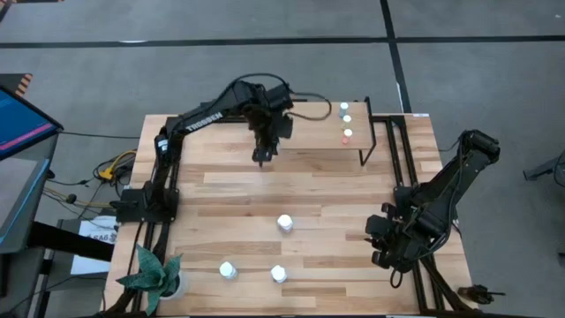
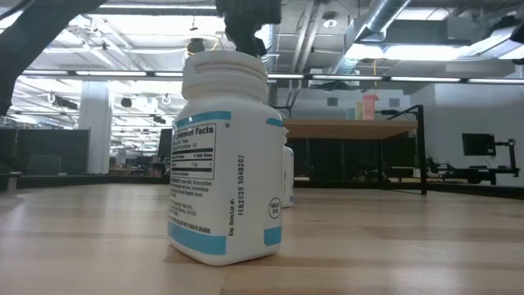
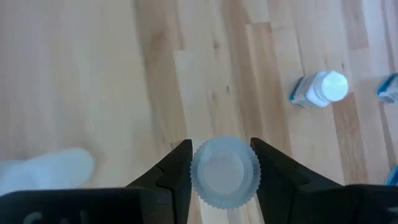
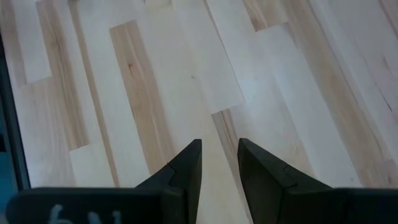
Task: Pick and place medicine bottles onto shelf by color
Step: Put the white small pill bottle on the shelf
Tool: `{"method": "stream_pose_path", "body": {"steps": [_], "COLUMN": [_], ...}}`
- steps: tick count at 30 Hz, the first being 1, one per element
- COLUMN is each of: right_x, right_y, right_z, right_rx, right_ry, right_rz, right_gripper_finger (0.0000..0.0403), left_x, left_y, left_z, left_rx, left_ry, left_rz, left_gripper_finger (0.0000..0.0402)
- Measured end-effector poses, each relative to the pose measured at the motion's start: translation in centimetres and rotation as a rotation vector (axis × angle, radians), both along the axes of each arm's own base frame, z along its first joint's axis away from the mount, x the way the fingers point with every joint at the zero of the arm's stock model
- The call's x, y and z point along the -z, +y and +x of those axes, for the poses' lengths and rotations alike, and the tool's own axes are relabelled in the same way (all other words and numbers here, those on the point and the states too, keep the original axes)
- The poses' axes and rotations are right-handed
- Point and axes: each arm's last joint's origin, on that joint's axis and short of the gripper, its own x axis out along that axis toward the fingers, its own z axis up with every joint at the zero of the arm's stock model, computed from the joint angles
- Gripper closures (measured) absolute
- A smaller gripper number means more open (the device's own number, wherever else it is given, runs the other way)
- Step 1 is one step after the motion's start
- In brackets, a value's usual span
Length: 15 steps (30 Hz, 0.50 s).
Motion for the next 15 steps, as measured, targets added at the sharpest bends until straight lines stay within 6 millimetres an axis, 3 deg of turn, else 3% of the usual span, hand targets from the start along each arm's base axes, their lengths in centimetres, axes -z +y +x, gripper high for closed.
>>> {"method": "stream_pose_path", "body": {"steps": [7, 15], "right_x": [0.0, 0.0], "right_y": [0.0, 0.0], "right_z": [0.0, 0.0], "right_rx": [0.001, 0.001], "right_ry": [-0.002, -0.001], "right_rz": [-0.003, -0.003], "right_gripper_finger": [0.0276, 0.0276], "left_x": [0.0, 0.1], "left_y": [2.9, 3.0], "left_z": [-1.3, -1.7], "left_rx": [-0.080, -0.112], "left_ry": [-0.005, 0.042], "left_rz": [-0.013, -0.046], "left_gripper_finger": [0.0291, 0.0288]}}
